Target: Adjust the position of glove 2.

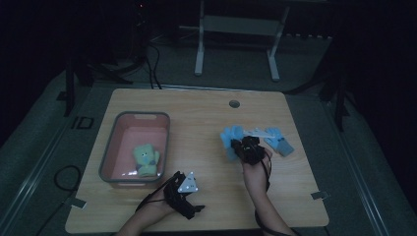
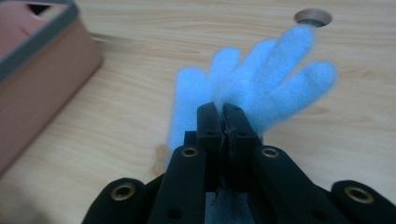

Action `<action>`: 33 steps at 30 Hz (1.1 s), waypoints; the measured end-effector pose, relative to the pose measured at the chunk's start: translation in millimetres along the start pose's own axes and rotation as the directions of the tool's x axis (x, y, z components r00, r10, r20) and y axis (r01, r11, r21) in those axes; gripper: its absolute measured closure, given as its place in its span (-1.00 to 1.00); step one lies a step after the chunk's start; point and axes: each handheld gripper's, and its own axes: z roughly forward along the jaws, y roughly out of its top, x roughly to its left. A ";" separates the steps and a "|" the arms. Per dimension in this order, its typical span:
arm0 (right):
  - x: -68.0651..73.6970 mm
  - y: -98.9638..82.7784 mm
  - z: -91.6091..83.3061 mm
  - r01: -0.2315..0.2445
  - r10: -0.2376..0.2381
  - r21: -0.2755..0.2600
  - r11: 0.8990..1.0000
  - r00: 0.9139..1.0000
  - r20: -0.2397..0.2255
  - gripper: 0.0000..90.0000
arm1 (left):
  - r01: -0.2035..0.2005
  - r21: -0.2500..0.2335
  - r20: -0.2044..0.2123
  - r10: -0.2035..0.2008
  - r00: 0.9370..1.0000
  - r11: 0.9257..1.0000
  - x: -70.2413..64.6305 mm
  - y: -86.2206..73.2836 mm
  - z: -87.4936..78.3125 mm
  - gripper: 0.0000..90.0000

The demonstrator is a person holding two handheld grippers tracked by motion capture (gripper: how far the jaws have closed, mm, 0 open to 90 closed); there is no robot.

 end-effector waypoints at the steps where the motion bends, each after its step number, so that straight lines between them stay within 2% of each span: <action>1: 0.0 0.0 0.0 0.000 0.000 0.000 1.000 1.000 0.000 0.93 | -0.006 0.005 0.001 0.006 1.000 1.000 0.2 0.2 -0.4 -0.92; 5: 14.0 -16.6 -6.1 0.023 -0.022 0.010 1.000 1.000 -0.021 0.93 | 0.000 -0.004 0.002 0.000 1.000 1.000 -0.9 0.7 -0.8 -0.92; 7: 14.6 -20.9 -6.8 0.007 -0.007 0.013 1.000 1.000 -0.020 0.93 | 0.001 -0.006 0.005 -0.001 1.000 1.000 -0.6 0.7 -1.4 -0.92; 8: 14.5 -29.6 -6.8 -0.027 0.028 0.020 0.999 0.999 -0.037 0.93 | 0.013 -0.020 0.016 -0.013 1.000 1.000 0.2 0.6 -1.9 -0.92; 10: 15.1 -33.8 -5.5 -0.030 0.031 0.029 0.999 0.999 -0.041 0.93 | 0.013 -0.023 0.015 -0.013 1.000 1.000 0.5 0.7 -2.0 -0.92; 12: 17.9 -45.6 1.2 -0.037 0.040 0.047 0.998 0.997 -0.066 0.92 | 0.011 -0.022 0.016 -0.011 1.000 1.000 0.5 0.8 -1.9 -0.92; 17: 23.2 -55.5 10.3 -0.042 0.046 0.067 0.997 0.996 -0.070 0.92 | 0.001 -0.010 0.011 -0.001 1.000 1.000 -0.9 1.1 -1.3 -0.92; 21: 26.5 -63.4 18.1 -0.033 0.037 0.085 0.996 0.998 -0.052 0.91 | -0.001 -0.009 0.008 0.001 1.000 1.000 -0.5 0.8 -1.6 -0.92; 23: 25.9 -66.2 20.3 -0.046 0.049 0.086 0.995 0.998 -0.043 0.88 | -0.001 -0.009 0.008 0.001 1.000 1.000 -0.6 0.8 -1.6 -0.92; 25: 25.5 -68.8 23.1 -0.045 0.048 0.088 0.995 0.998 -0.032 0.80 | 0.000 -0.012 0.011 0.000 1.000 1.000 -0.8 0.8 -1.5 -0.92; 28: 27.0 -72.1 27.5 -0.034 0.036 0.092 0.995 0.999 -0.021 0.50 | -0.003 -0.010 0.014 0.004 1.000 1.000 -0.2 0.6 -2.1 -0.92; 29: 27.0 -72.1 27.5 -0.034 0.036 0.092 0.995 0.999 -0.021 0.50 | -0.003 -0.010 0.014 0.004 1.000 1.000 -0.1 0.5 -2.1 -0.92; 30: 29.1 -72.6 28.1 -0.031 0.033 0.091 0.995 0.999 -0.026 0.36 | -0.003 -0.010 0.013 0.004 1.000 1.000 -0.3 0.4 -2.1 -0.92; 33: 31.5 -73.0 27.8 -0.028 0.032 0.092 0.995 0.999 -0.034 0.29 | -0.003 -0.010 0.013 0.003 1.000 1.000 -0.7 0.5 -1.9 -0.92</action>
